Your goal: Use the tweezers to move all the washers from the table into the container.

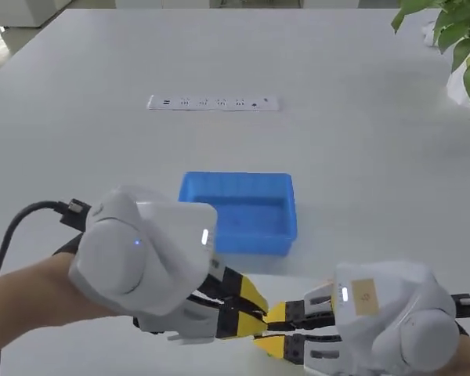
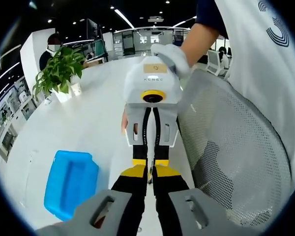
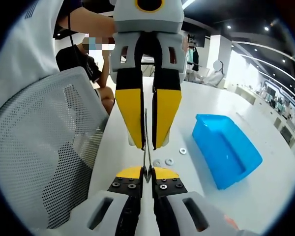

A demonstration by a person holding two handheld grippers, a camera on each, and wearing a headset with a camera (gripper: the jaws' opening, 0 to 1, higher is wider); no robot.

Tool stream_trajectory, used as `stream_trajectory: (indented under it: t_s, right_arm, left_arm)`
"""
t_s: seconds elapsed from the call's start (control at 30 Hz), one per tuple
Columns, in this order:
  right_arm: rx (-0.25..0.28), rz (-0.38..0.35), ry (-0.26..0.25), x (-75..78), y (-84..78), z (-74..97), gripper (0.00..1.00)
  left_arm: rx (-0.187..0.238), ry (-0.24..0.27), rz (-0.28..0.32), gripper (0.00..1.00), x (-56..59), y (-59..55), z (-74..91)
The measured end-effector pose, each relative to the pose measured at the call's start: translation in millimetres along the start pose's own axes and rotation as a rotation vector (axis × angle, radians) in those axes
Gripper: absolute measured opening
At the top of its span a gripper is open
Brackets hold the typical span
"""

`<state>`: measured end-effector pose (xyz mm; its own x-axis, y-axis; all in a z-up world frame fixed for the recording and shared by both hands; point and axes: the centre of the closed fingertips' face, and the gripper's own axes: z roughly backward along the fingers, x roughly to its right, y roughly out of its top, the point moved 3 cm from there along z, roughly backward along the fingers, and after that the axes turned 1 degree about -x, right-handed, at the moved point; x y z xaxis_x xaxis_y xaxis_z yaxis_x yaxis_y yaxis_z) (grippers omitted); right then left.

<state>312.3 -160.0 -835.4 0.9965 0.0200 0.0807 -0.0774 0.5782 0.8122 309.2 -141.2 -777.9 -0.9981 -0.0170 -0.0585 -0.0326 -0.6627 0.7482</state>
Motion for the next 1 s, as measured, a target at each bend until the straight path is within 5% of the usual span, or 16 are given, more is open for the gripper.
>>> stream_trajectory:
  t_s: [0.5,1.0]
  right_arm:
    - [0.013,-0.012,0.008,-0.2,3.1,-0.8,0.08]
    - [0.008,-0.019,0.029,-3.8,3.9,-6.3,0.08]
  left_arm:
    - [0.027,0.013,0.011,0.06,0.6,1.3,4.1]
    - [0.130,0.059,0.083,0.06,0.8,4.0,8.8]
